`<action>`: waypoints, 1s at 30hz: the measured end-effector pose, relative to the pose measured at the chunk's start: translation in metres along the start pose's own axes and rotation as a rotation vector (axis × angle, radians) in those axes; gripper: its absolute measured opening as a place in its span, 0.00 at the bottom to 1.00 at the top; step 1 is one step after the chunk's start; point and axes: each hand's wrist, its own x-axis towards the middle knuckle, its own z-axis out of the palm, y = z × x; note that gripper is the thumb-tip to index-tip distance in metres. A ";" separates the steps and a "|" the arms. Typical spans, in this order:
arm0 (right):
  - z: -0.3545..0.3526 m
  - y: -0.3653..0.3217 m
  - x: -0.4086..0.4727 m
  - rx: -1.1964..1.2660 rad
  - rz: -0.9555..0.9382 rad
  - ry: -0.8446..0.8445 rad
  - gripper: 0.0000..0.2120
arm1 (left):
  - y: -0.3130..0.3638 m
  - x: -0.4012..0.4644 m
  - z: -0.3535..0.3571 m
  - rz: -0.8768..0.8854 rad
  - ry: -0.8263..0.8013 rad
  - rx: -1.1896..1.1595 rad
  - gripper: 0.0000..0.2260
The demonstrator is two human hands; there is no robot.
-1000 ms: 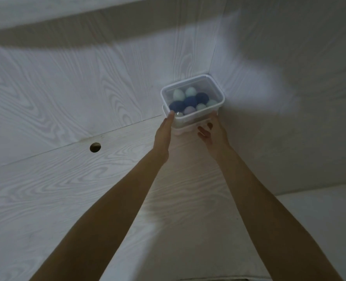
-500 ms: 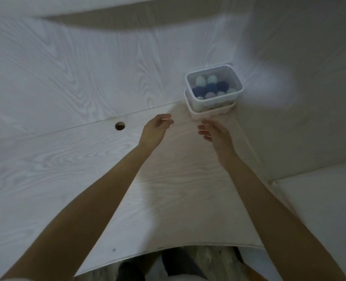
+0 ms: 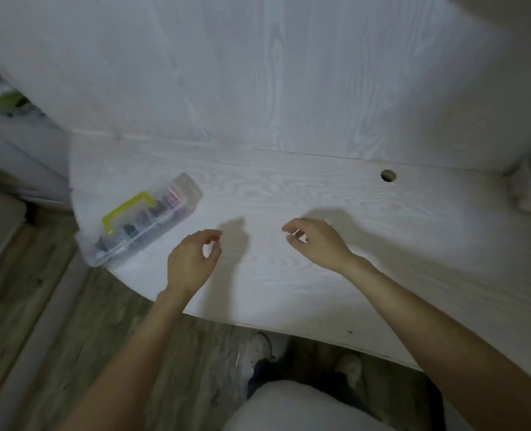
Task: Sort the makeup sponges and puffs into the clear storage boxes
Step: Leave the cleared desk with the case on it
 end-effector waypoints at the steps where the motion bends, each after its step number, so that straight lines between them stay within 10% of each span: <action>1: 0.015 -0.017 0.016 0.131 0.020 -0.032 0.11 | -0.024 0.000 -0.012 -0.048 0.052 -0.026 0.11; 5: 0.076 -0.076 0.087 0.489 0.166 -0.168 0.16 | -0.113 0.015 -0.049 -0.129 0.158 0.039 0.20; 10: 0.134 -0.133 0.151 0.518 0.205 -0.204 0.29 | -0.183 0.051 -0.066 -0.257 -0.126 0.220 0.46; 16: 0.157 -0.149 0.174 0.646 0.294 -0.099 0.29 | -0.204 0.066 -0.066 -0.224 -0.133 0.264 0.46; 23: 0.109 -0.117 0.113 0.594 0.228 0.145 0.26 | -0.150 0.054 -0.051 0.067 0.054 0.251 0.44; 30: 0.021 -0.011 -0.004 0.464 0.351 0.472 0.27 | 0.000 0.070 0.007 0.442 -0.089 0.243 0.44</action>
